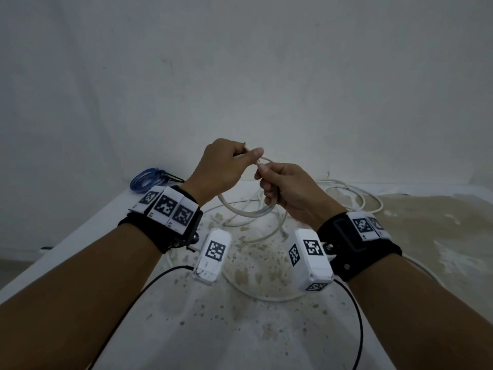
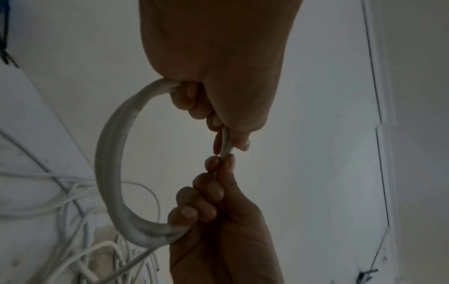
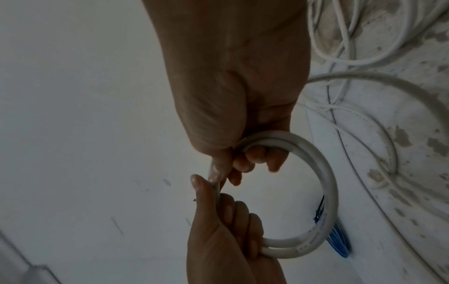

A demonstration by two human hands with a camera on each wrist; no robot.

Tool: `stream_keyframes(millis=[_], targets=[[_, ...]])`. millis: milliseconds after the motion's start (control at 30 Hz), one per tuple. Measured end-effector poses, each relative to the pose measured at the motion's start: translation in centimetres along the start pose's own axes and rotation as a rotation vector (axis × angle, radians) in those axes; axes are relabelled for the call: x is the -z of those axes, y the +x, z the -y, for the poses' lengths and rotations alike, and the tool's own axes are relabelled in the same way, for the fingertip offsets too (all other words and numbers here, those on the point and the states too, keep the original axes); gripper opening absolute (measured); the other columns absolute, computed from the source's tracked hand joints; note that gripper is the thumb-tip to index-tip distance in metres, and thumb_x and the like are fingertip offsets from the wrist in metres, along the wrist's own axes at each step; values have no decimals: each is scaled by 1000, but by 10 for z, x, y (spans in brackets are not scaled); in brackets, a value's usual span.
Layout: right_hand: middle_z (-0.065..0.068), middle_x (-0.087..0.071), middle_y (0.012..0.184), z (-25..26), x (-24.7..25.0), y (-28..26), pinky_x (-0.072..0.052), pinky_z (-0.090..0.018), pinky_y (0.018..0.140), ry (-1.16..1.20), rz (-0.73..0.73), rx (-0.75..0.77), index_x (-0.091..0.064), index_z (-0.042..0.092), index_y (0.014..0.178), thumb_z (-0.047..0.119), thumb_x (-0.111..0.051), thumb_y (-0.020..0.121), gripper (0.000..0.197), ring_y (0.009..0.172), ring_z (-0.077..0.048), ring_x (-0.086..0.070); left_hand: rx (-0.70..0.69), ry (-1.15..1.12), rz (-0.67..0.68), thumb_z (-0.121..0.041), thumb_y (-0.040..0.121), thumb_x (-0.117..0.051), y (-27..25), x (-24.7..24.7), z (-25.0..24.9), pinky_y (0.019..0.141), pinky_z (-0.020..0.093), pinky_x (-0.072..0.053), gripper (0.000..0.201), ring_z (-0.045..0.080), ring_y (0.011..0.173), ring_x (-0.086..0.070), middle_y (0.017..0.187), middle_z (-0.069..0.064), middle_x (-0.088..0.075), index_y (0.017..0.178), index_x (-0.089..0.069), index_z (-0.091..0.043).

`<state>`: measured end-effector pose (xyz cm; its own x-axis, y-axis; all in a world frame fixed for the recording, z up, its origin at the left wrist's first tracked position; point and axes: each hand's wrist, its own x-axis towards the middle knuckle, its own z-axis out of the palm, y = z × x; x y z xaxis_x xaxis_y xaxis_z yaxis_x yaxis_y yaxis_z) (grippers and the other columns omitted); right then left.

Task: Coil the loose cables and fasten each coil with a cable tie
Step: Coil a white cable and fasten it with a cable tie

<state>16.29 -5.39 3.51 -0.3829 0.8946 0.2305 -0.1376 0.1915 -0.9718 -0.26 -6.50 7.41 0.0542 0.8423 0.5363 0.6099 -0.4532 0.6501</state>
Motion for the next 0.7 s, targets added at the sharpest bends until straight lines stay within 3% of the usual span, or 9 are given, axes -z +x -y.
stream_keyframes(millis=[67,133,200,267,367,433,500,600,700], targets=[[-6,-63,62,6,-1,-2,-56,-32,60,-119,-84,42,-72,2,85,33,-60,98,35,53,-18,-60,29,-57,-24,-42,93,-63,-1,1,0,53,24,-33,32,8,47,-36,51,1,-44,76,-77,-19],[-5,-70,60,12,2,0,-59,-33,63,-350,-314,192,-74,5,76,43,-60,96,45,56,-20,-69,29,-84,-17,-42,93,-63,-1,4,-4,56,27,-34,31,12,52,-38,57,7,-45,73,-76,-23],[1,-68,60,20,9,8,-52,-29,64,-669,-551,370,-71,12,73,46,-58,96,43,60,-17,-67,9,-93,-3,-42,92,-64,2,8,-9,58,29,-35,29,17,56,-41,60,10,-48,72,-76,-25],[6,-65,65,29,11,14,-45,-31,65,-890,-582,445,-69,13,78,41,-59,96,34,65,-16,-60,-12,-100,1,-42,92,-64,7,12,-13,59,31,-35,29,21,58,-41,61,14,-48,73,-77,-25],[8,-58,71,38,18,19,-37,-24,60,-937,-618,544,-61,19,81,40,-65,91,23,67,-13,-52,-27,-84,2,-42,92,-64,12,20,-12,61,32,-36,28,22,60,-44,66,26,-53,76,-78,-23],[3,-60,90,44,22,24,-40,-26,71,-986,-558,607,-66,24,91,48,-63,88,24,82,-15,-55,-11,-86,10,-41,92,-64,11,24,-9,60,30,-37,28,19,59,-44,64,19,-54,76,-78,-22],[3,-64,98,48,20,28,-48,-36,83,-1031,-314,499,-74,24,97,44,-58,91,26,90,-18,-60,8,-118,2,-38,93,-64,9,23,-8,55,23,-35,29,13,53,-41,58,8,-50,75,-77,-19],[-7,-72,77,44,12,23,-59,-35,73,-715,-123,338,-74,7,89,16,-58,98,21,71,-21,-69,70,-229,-81,-32,95,-64,12,22,-9,47,16,-31,32,4,42,-36,52,-2,-44,73,-75,-12],[-16,-68,75,33,9,14,-59,-38,66,-430,-108,240,-70,1,86,12,-49,103,29,66,-24,-65,131,-309,-135,-32,94,-64,16,31,-9,44,15,-30,29,4,40,-35,53,-2,-41,75,-75,-12]])
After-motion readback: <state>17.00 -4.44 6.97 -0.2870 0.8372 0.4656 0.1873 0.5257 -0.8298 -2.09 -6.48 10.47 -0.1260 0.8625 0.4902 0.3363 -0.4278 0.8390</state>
